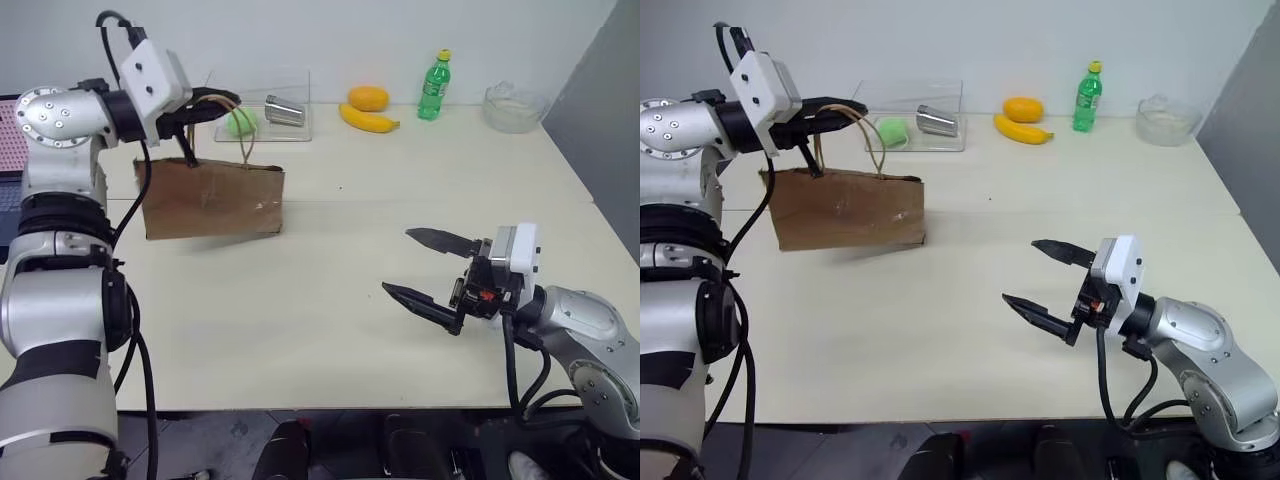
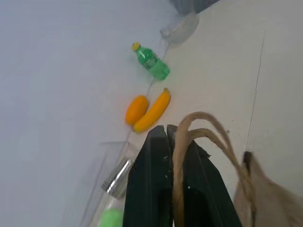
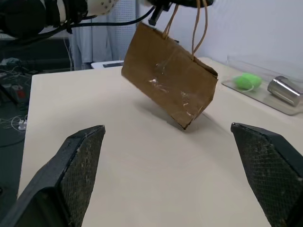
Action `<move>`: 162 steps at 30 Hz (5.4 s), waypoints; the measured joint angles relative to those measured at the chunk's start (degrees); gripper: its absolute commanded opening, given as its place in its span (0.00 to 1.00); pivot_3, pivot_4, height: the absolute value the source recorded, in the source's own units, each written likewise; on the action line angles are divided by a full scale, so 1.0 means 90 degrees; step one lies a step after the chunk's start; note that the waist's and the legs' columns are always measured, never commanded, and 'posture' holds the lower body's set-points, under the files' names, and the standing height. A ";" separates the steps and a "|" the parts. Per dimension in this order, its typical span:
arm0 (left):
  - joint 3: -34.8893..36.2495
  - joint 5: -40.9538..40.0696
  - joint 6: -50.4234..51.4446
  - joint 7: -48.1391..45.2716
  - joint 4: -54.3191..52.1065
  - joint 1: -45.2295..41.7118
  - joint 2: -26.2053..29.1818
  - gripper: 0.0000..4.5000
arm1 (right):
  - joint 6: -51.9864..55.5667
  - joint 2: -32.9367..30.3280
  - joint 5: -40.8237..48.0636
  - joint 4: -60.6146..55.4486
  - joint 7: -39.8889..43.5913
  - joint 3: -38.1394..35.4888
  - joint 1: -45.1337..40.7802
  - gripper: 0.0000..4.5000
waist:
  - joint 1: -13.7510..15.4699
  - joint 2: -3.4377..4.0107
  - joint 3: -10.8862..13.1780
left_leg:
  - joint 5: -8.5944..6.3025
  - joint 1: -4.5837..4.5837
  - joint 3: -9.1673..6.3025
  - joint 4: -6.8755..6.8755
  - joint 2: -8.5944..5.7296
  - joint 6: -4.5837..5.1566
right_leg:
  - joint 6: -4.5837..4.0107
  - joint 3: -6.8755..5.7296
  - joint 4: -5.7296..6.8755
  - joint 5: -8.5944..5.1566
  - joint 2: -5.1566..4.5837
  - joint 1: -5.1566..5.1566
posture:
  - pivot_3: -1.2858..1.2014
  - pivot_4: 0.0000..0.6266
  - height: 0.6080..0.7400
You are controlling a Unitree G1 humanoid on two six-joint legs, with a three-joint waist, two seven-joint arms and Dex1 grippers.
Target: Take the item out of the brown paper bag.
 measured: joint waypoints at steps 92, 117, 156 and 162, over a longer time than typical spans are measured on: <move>-0.0365 0.1900 0.0576 0.2846 0.1724 -0.0755 -0.2085 0.56 | 0.0279 0.0465 -0.1010 -0.0824 -0.1955 0.0418 0.0870 1.00 | -0.0153 -0.0012 0.0006 | 0.0001 -0.0026 0.0013 0.0083 -0.0012 0.0002 | 0.0000 0.0027 0.0111 0.0002 0.0002 -0.0052 | 0.52 0.24 1.00; 0.0821 -0.0500 0.2750 0.0590 -0.1846 0.2260 -0.1188 0.92 | 0.0260 0.0477 -0.1061 0.0098 -0.1471 0.0776 -0.0104 1.00 | -0.0199 -0.0009 0.0003 | 0.0001 -0.0019 0.0009 0.0095 -0.0005 0.0001 | -0.0002 0.0028 0.0142 0.0003 0.0003 -0.0056 | 0.52 0.24 1.00; 0.0800 -0.2082 0.5319 0.0277 -0.4650 0.3574 -0.0361 0.92 | 0.0466 0.0539 -0.0997 0.0269 -0.1252 0.0835 -0.0350 1.00 | -0.0205 -0.0010 0.0001 | 0.0001 -0.0018 0.0008 0.0094 0.0001 0.0001 | -0.0003 0.0029 0.0141 0.0003 0.0004 -0.0057 | 0.52 0.24 1.00; 0.0878 -0.2785 0.6792 0.0203 -0.7056 0.5621 0.0281 0.58 | 0.0458 0.0516 -0.0995 0.0353 -0.1076 0.0881 -0.0391 1.00 | -0.0194 0.0003 -0.0006 | 0.0001 -0.0009 0.0015 0.0088 0.0005 0.0001 | -0.0005 0.0037 0.0142 0.0002 0.0004 -0.0055 | 0.52 0.24 1.00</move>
